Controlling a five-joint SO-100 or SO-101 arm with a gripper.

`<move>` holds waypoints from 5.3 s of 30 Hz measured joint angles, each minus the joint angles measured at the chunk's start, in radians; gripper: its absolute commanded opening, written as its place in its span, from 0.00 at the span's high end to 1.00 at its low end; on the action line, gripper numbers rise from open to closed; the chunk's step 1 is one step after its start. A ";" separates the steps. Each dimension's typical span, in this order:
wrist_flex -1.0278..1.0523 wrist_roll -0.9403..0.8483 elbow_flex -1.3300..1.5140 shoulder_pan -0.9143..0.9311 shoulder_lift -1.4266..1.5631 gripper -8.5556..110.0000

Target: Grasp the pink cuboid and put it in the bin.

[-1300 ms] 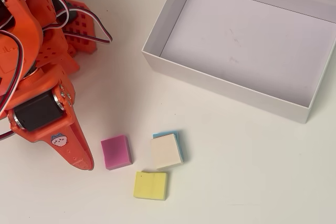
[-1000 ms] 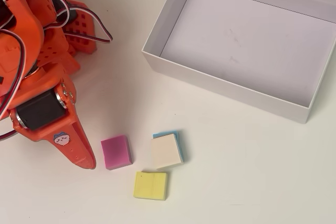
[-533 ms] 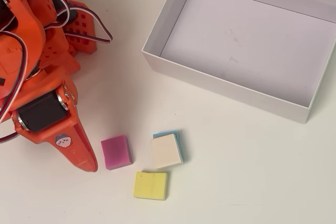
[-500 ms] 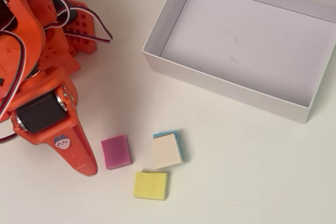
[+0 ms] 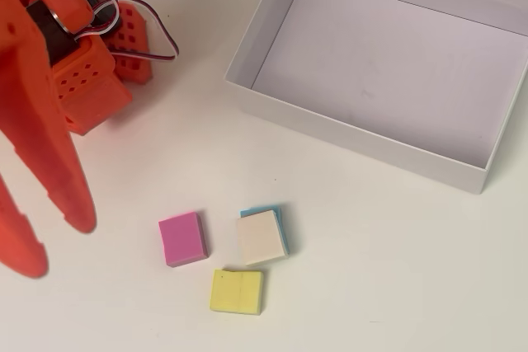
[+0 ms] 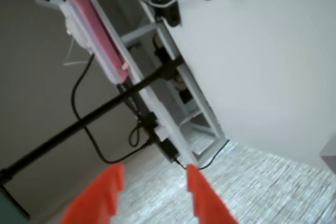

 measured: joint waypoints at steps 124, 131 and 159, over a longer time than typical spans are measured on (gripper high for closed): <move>-0.278 -0.578 0.140 -0.821 -0.061 1.00; -0.336 -0.609 0.345 -1.023 -0.071 1.00; -0.394 -0.650 0.765 -0.908 -0.132 0.68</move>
